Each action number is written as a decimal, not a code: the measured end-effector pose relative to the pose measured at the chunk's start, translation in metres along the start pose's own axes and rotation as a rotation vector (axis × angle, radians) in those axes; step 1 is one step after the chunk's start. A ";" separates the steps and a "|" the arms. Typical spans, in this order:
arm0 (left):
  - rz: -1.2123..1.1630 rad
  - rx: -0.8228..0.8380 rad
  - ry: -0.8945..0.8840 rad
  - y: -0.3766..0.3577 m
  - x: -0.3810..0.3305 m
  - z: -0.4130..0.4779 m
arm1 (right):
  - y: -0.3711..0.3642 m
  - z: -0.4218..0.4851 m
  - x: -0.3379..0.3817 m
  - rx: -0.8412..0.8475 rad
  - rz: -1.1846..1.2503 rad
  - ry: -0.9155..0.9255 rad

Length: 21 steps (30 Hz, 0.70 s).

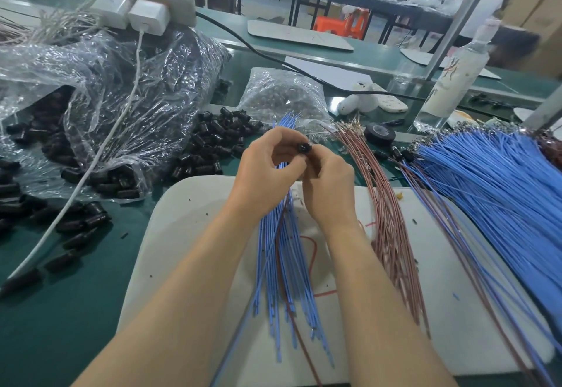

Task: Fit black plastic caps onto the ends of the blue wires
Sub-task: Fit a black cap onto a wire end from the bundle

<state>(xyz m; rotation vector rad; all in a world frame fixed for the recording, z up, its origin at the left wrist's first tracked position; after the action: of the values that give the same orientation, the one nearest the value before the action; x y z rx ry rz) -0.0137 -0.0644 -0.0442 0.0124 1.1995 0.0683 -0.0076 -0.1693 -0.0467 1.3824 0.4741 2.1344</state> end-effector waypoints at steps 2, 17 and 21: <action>0.003 0.011 -0.001 0.000 0.000 0.000 | 0.000 -0.001 0.000 -0.007 -0.005 0.023; 0.104 -0.100 0.059 0.004 0.009 0.006 | 0.015 0.009 -0.001 -0.020 -0.204 -0.186; 0.126 -0.096 0.051 0.001 0.012 0.006 | 0.021 0.034 -0.014 0.068 -0.355 -0.412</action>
<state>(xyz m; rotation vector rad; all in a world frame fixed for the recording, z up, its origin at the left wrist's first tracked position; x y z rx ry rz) -0.0043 -0.0630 -0.0529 0.0019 1.2448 0.2383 0.0228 -0.1944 -0.0315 1.5892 0.5780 1.5167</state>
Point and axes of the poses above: each hand's wrist, its own z-axis towards the middle knuckle, its own y-axis out of the back of the hand, x = y × z, the point moved 1 cm from there along z, towards the middle knuckle, and after that the axes turned 2 degrees about x, right-handed, at the moved point
